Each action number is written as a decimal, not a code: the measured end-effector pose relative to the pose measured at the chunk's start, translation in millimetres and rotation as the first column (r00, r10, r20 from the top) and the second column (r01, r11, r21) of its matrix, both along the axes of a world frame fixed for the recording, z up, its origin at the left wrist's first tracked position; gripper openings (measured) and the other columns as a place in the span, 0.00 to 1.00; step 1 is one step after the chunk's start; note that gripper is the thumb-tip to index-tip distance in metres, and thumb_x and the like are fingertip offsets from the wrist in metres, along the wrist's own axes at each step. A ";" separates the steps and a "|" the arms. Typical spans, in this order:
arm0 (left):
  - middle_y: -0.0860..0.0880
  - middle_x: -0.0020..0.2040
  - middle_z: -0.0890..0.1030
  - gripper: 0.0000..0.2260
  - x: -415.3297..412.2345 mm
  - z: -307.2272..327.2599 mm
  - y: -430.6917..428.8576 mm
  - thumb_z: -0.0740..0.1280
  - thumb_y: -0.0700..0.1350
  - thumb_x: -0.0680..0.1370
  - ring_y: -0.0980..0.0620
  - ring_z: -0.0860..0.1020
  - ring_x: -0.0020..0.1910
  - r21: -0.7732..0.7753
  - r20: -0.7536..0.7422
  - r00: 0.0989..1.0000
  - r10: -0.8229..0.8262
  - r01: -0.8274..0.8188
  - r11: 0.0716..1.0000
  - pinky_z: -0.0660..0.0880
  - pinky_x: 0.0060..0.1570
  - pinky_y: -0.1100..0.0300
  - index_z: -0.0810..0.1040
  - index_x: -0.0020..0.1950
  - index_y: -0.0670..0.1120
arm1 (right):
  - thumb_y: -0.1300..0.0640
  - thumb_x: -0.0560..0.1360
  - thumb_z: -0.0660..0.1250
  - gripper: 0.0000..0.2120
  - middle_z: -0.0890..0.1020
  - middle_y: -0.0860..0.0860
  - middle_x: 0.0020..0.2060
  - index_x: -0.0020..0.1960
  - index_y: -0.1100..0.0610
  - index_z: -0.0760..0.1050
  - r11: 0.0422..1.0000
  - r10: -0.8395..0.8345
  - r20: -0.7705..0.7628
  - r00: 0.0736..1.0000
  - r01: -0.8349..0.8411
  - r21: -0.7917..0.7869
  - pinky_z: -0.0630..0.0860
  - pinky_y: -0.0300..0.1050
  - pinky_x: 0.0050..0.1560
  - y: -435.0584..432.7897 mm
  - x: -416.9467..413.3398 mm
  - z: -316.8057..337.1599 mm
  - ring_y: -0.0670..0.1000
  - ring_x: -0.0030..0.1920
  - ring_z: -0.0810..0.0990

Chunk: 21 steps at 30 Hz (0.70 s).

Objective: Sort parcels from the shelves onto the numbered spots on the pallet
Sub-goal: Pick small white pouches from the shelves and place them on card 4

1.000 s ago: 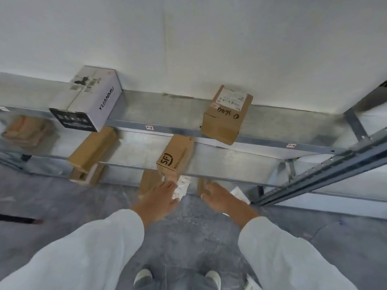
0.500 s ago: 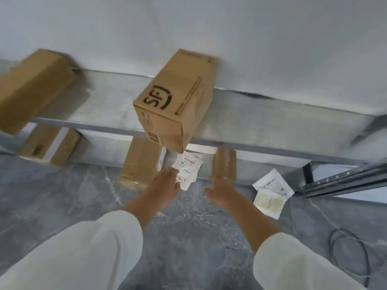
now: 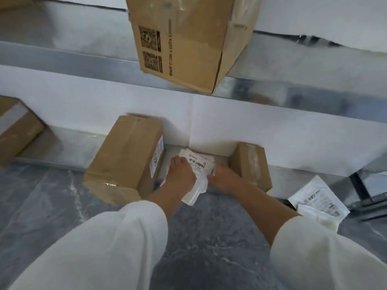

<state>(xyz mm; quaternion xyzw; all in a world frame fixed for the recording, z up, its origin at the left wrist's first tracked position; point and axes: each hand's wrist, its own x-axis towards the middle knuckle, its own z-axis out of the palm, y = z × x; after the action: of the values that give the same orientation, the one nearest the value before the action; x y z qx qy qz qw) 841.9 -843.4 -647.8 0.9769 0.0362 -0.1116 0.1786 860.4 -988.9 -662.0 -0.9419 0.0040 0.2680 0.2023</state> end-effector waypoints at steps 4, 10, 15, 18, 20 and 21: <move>0.41 0.61 0.73 0.14 24.2 -6.6 -1.3 0.62 0.39 0.77 0.43 0.73 0.61 -0.130 -0.052 0.995 0.089 -0.095 0.987 0.73 0.59 0.52 0.69 0.61 0.38 | 0.52 0.77 0.60 0.25 0.72 0.62 0.63 0.70 0.64 0.66 0.997 -0.013 -0.102 0.995 0.005 -0.073 0.72 0.45 0.56 13.2 -7.6 -10.7 0.58 0.58 0.74; 0.41 0.66 0.68 0.16 18.4 -44.7 18.0 0.62 0.41 0.79 0.43 0.68 0.65 0.004 -0.123 0.986 0.111 -0.112 0.994 0.69 0.63 0.53 0.66 0.65 0.37 | 0.51 0.79 0.57 0.24 0.63 0.59 0.65 0.72 0.59 0.62 0.998 -0.049 -0.009 0.999 0.049 -0.033 0.69 0.51 0.65 10.2 -8.8 -30.5 0.59 0.65 0.67; 0.39 0.66 0.70 0.11 22.4 -47.6 17.6 0.61 0.39 0.80 0.42 0.73 0.61 -0.133 -0.145 0.970 0.193 -0.212 0.968 0.73 0.57 0.54 0.72 0.61 0.37 | 0.47 0.79 0.57 0.22 0.63 0.57 0.64 0.68 0.58 0.65 0.974 -0.216 0.032 0.976 0.213 0.079 0.68 0.56 0.67 13.6 -6.7 -39.3 0.59 0.65 0.67; 0.40 0.55 0.79 0.09 21.5 -54.9 20.6 0.62 0.39 0.79 0.42 0.79 0.51 -0.255 -0.240 0.928 0.284 -0.343 0.904 0.75 0.43 0.56 0.77 0.56 0.38 | 0.52 0.79 0.61 0.19 0.70 0.58 0.62 0.64 0.62 0.65 0.890 -0.411 0.001 0.911 0.401 0.218 0.76 0.57 0.59 18.9 -2.9 -38.2 0.59 0.58 0.76; 0.39 0.52 0.81 0.09 22.0 -58.7 23.9 0.63 0.39 0.78 0.40 0.80 0.49 -0.302 -0.284 0.911 0.298 -0.380 0.874 0.75 0.41 0.56 0.78 0.54 0.37 | 0.56 0.80 0.61 0.18 0.75 0.60 0.59 0.64 0.65 0.61 0.824 -0.492 -0.071 0.868 0.491 0.284 0.78 0.57 0.56 21.3 -2.6 -34.6 0.59 0.56 0.79; 0.39 0.52 0.81 0.09 22.7 -57.7 25.4 0.64 0.39 0.78 0.40 0.81 0.50 -0.328 -0.292 0.908 0.299 -0.389 0.861 0.75 0.43 0.56 0.79 0.55 0.37 | 0.58 0.80 0.60 0.18 0.76 0.60 0.59 0.65 0.65 0.59 0.797 -0.514 -0.100 0.852 0.517 0.311 0.78 0.57 0.55 21.6 -2.9 -32.6 0.59 0.56 0.79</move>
<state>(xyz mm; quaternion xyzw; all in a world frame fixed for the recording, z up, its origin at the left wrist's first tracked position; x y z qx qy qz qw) 864.6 -818.0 -705.5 0.8815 0.2093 -0.1953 0.3755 857.5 -967.2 -694.5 -0.8568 0.2166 0.2048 0.4207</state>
